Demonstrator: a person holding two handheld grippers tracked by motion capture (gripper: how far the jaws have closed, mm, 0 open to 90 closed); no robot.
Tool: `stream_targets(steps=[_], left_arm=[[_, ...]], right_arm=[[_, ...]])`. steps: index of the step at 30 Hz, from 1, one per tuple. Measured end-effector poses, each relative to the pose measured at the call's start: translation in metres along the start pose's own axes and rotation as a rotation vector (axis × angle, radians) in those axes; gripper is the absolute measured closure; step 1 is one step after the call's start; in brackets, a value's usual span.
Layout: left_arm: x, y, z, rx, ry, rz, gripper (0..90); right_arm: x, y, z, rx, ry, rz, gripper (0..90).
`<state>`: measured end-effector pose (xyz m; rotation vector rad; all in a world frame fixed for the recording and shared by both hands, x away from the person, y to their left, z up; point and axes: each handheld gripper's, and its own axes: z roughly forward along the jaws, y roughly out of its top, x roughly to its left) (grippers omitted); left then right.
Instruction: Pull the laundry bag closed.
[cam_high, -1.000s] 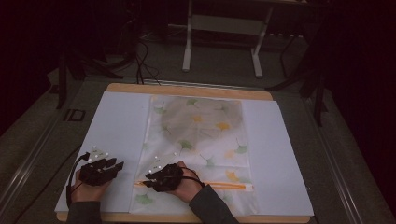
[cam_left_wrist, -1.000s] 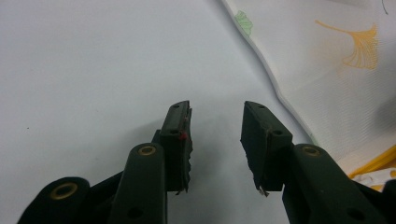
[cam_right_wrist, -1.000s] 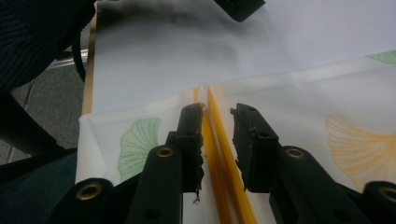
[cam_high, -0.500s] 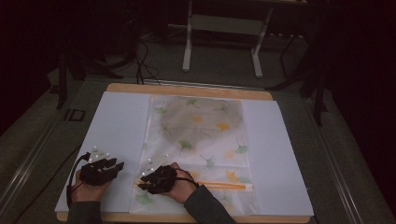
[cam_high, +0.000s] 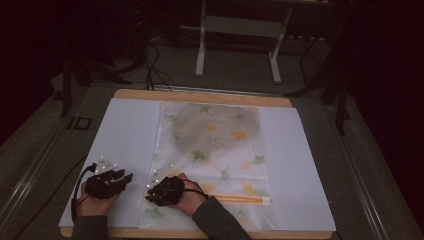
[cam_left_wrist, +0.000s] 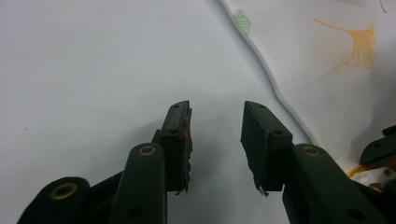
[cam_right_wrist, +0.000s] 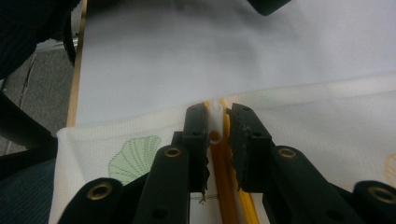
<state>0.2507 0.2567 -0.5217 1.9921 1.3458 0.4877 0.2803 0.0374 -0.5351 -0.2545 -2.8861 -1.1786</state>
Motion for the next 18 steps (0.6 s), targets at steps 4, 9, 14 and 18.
stream_targets(steps=[4,9,14,18], left_arm=[[-0.0009,0.0001,0.0000,0.002,-0.008,0.004,62.6],[-0.0031,0.0006,0.0015,0.014,-0.023,0.014,63.5],[-0.0057,-0.0009,-0.0017,0.016,-0.044,0.017,64.3],[-0.0097,-0.0042,-0.0053,0.025,-0.063,0.021,64.2]], right_arm=[[0.0000,0.0001,0.0021,-0.003,0.001,0.001,78.8],[-0.0004,0.0019,0.0027,0.010,0.003,-0.008,82.5],[0.0003,0.0030,0.0018,0.017,-0.001,-0.017,83.6],[0.0010,0.0040,-0.0005,0.016,-0.008,-0.023,83.8]])
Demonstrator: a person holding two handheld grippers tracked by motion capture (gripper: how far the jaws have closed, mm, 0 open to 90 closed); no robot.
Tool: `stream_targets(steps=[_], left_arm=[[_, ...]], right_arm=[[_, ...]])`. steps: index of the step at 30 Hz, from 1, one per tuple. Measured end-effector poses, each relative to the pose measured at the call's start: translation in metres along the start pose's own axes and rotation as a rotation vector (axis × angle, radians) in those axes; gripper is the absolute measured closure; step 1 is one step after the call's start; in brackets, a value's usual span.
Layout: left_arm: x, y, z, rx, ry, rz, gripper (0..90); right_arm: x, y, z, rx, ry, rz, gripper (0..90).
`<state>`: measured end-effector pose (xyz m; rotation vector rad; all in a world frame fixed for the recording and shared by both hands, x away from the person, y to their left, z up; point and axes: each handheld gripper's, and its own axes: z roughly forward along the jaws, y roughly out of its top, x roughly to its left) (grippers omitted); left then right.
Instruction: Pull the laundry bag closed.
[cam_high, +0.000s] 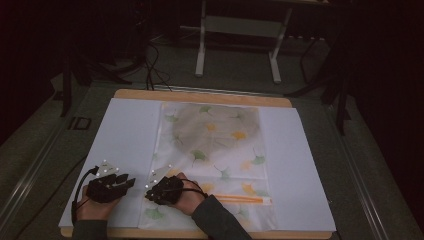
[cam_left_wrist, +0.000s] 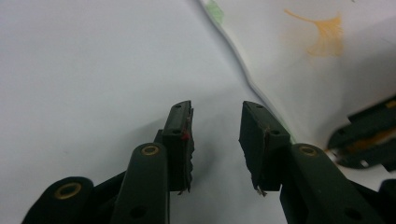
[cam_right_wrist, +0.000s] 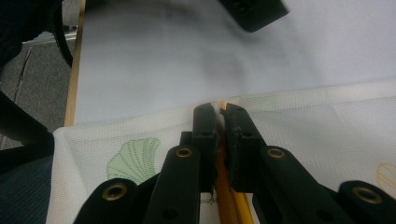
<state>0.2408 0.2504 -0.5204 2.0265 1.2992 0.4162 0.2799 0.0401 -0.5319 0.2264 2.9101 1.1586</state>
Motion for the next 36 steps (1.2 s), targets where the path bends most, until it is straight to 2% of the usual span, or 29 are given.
stream_targets(steps=[10,21,29,33,36], left_arm=[[-0.008,-0.006,-0.004,0.019,-0.062,-0.008,65.7],[-0.023,-0.012,-0.011,0.044,-0.184,-0.011,66.8],[-0.029,-0.014,-0.006,0.072,-0.266,-0.021,63.8],[-0.029,-0.015,-0.002,0.084,-0.287,-0.035,63.3],[-0.029,-0.014,0.003,0.113,-0.317,-0.040,64.1]], right_arm=[[0.002,0.001,-0.005,-0.005,-0.011,-0.012,83.8],[0.000,0.001,-0.009,-0.006,-0.013,-0.004,83.8],[0.001,0.001,-0.010,-0.013,-0.018,-0.011,83.9],[0.001,0.002,-0.013,-0.021,-0.022,-0.017,83.9],[0.002,0.004,-0.016,-0.016,-0.023,-0.029,84.0]])
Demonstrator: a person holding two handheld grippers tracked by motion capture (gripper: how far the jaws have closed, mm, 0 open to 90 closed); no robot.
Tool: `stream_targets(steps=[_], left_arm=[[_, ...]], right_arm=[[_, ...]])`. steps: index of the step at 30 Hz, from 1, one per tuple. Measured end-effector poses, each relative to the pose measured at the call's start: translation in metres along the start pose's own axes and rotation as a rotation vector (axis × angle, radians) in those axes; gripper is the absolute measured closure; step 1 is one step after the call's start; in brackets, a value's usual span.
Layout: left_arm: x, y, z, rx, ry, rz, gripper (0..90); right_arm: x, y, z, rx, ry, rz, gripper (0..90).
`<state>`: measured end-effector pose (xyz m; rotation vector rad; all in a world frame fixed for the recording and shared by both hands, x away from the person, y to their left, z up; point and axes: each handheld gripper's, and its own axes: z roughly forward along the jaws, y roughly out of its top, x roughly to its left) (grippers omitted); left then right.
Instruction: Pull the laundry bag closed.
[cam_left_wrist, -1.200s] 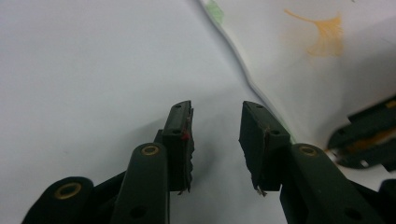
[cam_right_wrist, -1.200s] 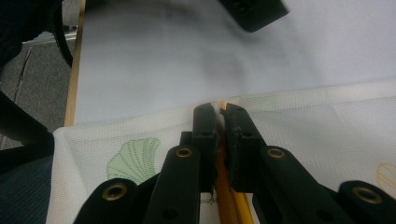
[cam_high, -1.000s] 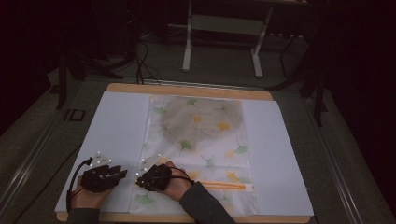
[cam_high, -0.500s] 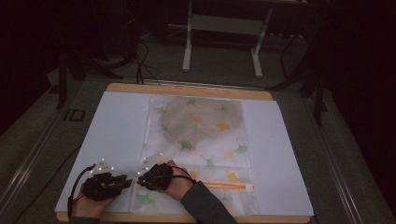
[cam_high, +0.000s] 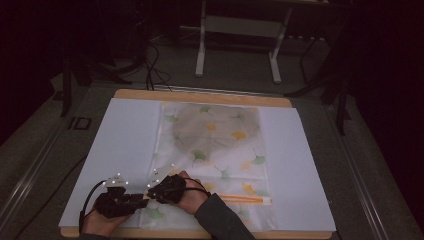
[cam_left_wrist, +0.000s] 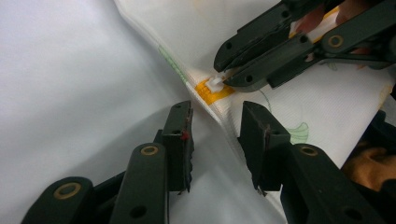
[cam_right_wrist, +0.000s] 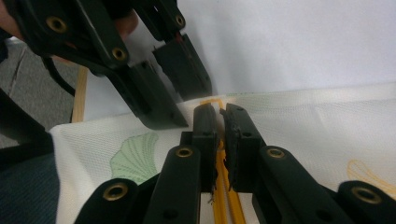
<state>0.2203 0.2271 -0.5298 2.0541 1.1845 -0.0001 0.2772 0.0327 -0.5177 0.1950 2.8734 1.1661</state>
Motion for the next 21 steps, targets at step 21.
stream_targets(steps=[21], left_arm=[[0.008,0.007,0.016,0.041,-0.117,-0.031,85.9]], right_arm=[[0.000,0.001,-0.007,0.010,-0.004,-0.030,84.2]])
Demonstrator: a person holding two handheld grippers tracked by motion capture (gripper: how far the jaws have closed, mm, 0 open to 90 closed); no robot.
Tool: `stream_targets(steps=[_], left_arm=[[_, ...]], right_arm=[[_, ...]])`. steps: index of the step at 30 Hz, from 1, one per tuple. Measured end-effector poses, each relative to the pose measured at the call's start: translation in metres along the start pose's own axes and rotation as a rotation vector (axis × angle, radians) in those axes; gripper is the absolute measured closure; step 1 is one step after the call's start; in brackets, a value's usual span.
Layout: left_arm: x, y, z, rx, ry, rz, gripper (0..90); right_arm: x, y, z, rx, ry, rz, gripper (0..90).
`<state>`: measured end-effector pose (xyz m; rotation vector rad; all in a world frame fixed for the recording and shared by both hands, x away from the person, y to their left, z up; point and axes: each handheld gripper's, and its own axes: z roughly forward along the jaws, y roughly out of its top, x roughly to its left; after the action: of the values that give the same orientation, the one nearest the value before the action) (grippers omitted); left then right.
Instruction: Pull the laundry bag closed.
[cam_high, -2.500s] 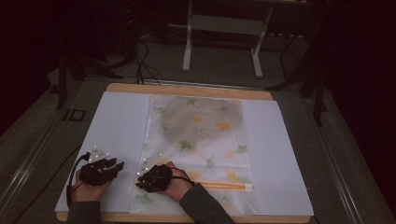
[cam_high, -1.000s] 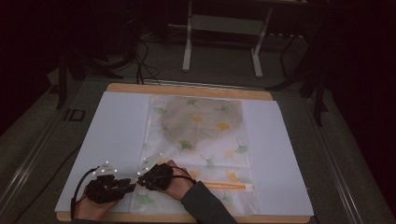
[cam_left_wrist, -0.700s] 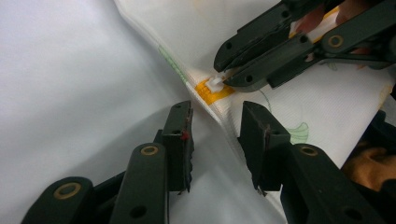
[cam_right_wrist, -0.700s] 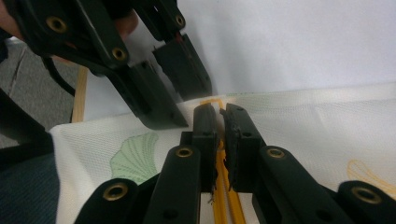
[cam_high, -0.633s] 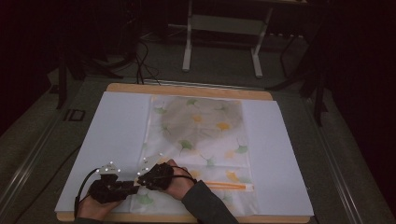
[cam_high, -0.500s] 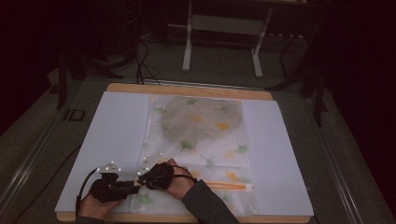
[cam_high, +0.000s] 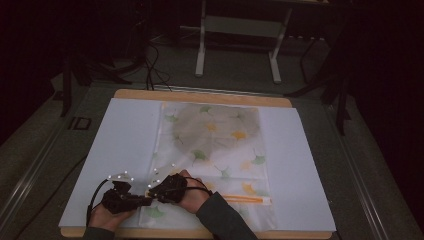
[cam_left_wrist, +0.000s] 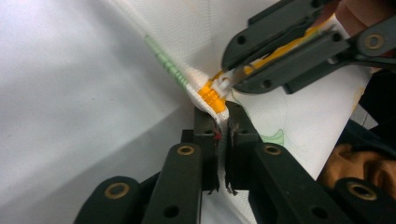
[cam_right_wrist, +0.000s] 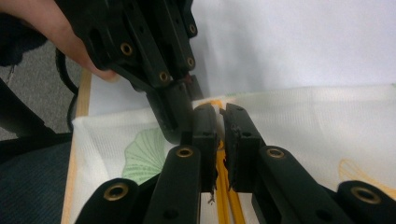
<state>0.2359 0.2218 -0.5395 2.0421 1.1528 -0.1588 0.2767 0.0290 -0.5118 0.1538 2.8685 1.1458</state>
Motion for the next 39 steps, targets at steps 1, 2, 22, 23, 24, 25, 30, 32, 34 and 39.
stream_targets(steps=[1,2,22,23,24,25,30,32,34,39], left_arm=[[0.000,0.000,0.000,-0.004,-0.001,-0.003,86.3],[0.000,0.000,0.000,-0.003,-0.005,-0.005,86.5],[-0.003,-0.001,-0.003,-0.020,0.006,0.015,87.1],[-0.003,-0.001,-0.003,-0.021,0.005,0.015,87.2],[-0.003,-0.001,-0.003,-0.021,0.005,0.015,87.2],[-0.003,-0.001,-0.003,-0.021,0.005,0.015,87.1],[-0.003,-0.001,-0.003,-0.022,0.012,0.017,87.1],[-0.003,-0.001,-0.003,-0.020,0.013,0.019,87.1],[-0.003,-0.001,-0.004,-0.024,0.014,0.018,87.1],[-0.002,-0.002,-0.004,-0.037,0.019,0.016,87.0]], right_arm=[[0.000,-0.001,0.001,0.001,0.000,0.004,84.2],[-0.001,-0.002,0.001,0.004,0.002,0.007,84.2],[-0.005,-0.017,0.003,0.047,-0.002,0.022,84.5],[-0.005,-0.018,0.003,0.051,-0.004,0.026,84.5],[-0.006,-0.018,0.003,0.049,-0.002,0.024,84.5],[-0.005,-0.018,0.003,0.048,-0.002,0.027,84.5],[-0.005,-0.018,0.003,0.059,-0.010,0.017,84.5],[-0.005,-0.018,0.004,0.063,-0.011,0.020,84.5],[-0.006,-0.020,0.003,0.066,-0.013,0.023,84.5],[-0.007,-0.022,0.001,0.070,-0.020,0.026,84.5]])
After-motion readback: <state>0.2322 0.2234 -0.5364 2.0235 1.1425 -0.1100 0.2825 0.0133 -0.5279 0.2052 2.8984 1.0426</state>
